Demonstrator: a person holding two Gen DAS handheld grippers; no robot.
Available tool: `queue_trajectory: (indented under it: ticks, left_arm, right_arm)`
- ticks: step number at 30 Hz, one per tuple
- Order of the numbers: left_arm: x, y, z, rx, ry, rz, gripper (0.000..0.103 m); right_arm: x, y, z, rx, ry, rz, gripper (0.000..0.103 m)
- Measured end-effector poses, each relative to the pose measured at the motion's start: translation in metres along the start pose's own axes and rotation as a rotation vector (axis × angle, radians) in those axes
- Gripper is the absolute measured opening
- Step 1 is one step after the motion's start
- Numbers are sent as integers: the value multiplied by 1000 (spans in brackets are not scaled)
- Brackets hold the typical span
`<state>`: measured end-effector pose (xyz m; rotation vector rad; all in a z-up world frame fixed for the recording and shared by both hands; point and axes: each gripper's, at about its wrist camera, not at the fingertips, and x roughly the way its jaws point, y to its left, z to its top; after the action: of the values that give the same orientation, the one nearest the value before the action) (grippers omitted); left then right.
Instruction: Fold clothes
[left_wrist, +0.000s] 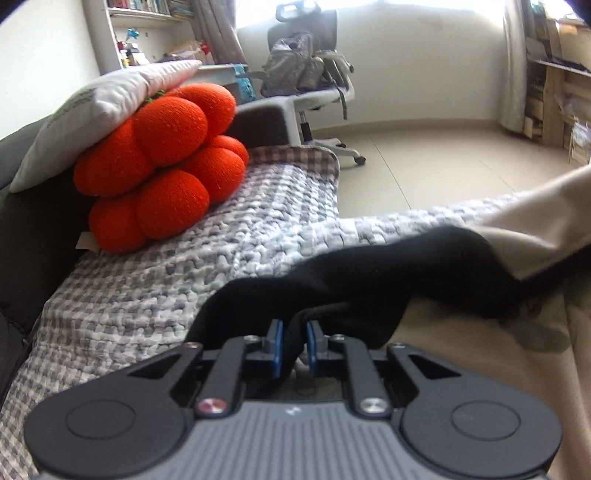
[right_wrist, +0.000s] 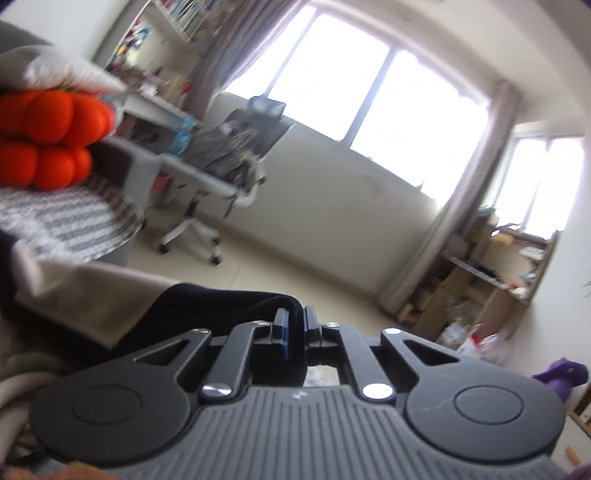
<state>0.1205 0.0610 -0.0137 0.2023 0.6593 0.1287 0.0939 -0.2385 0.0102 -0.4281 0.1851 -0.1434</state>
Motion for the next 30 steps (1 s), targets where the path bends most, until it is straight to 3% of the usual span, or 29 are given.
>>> queue_trajectory:
  ticks: [6,12,17,21,26,28,30]
  left_arm:
    - [-23,8,13,-61,-89,5,13]
    - [-55,23,24,-124,-184,59,11]
    - [-107,45,30,-178,-353,100,11]
    - [-147,73,24,-252,-496,29,11]
    - [-183,100,15,-335,-646,34,7]
    - [-188,102,14,-331,-652,-27,7]
    - [-175,87,14,-254,-583,-55,8]
  right_arm:
    - [-21,-11,6,54,-206,-128,6]
    - [-38,-24,12,111,-344,-140,6]
    - [-57,-31,21,168,-443,-129,6]
    - [-72,-29,29,182,-514,-125,6]
    - [-87,-29,34,192,-585,-132,6]
    - [-91,-29,37,198,-594,-110,6]
    - [-82,-19,38,152,-553,-76,6]
